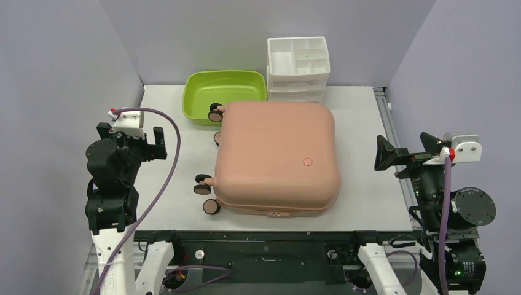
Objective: Open, take out, and arrange the luggage
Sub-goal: Move the storage box to the corner of the board.
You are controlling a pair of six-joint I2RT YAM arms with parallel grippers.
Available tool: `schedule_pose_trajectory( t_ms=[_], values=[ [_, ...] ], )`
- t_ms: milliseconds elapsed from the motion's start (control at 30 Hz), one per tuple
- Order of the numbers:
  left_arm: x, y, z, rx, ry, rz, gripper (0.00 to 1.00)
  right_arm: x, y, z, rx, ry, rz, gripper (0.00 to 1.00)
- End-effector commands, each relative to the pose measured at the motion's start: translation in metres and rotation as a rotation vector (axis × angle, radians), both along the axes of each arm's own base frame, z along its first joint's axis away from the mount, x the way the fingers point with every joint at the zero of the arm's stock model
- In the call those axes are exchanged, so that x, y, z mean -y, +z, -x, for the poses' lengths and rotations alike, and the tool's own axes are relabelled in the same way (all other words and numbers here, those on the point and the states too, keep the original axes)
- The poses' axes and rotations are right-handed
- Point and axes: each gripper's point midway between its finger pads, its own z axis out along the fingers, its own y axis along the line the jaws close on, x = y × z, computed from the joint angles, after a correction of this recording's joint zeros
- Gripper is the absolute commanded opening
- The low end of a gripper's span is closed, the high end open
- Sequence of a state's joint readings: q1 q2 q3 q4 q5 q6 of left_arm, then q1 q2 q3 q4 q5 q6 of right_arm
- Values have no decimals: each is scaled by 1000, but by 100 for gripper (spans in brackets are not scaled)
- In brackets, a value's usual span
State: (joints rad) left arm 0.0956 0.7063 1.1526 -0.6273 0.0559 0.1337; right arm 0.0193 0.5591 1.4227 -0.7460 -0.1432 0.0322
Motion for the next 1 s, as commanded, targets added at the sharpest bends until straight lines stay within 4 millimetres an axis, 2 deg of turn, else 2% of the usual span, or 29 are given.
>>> schedule_pose_trajectory(
  t_ms=[0,300,500,600,633,667,767,800,833,867,900,933,967],
  values=[
    [-3,24,-2,85,16,3,96,-6,7,-14,27,33,10,100],
    [4,18,-4,71,-29,-3,96,-22,-9,-33,-2,134,102,100],
    [12,9,-15,42,-81,3,96,-14,-27,-72,-71,86,86,100],
    [19,8,-24,20,-122,28,96,-9,-43,-105,-149,54,71,100],
    [23,8,-31,5,-141,43,96,-6,-41,-113,-147,33,66,100],
    [25,12,-34,3,-149,50,96,-5,-47,-129,-172,24,57,99],
    [30,3,-54,-54,-176,78,96,3,-50,-163,-193,-29,22,97],
    [33,3,-57,-57,-186,79,96,4,-59,-184,-224,-40,12,96],
    [34,-3,-65,-78,-184,82,96,7,-52,-192,-216,-63,-10,95],
    [37,-4,-68,-81,-193,81,96,7,-64,-214,-258,-70,-19,93],
    [37,-9,-74,-93,-190,80,96,8,-55,-223,-246,-78,-35,92],
    [40,-13,-76,-103,-198,80,96,6,-71,-245,-293,-76,-38,89],
    [41,-16,-79,-107,-202,79,96,5,-74,-265,-310,-73,-51,88]
  ],
)
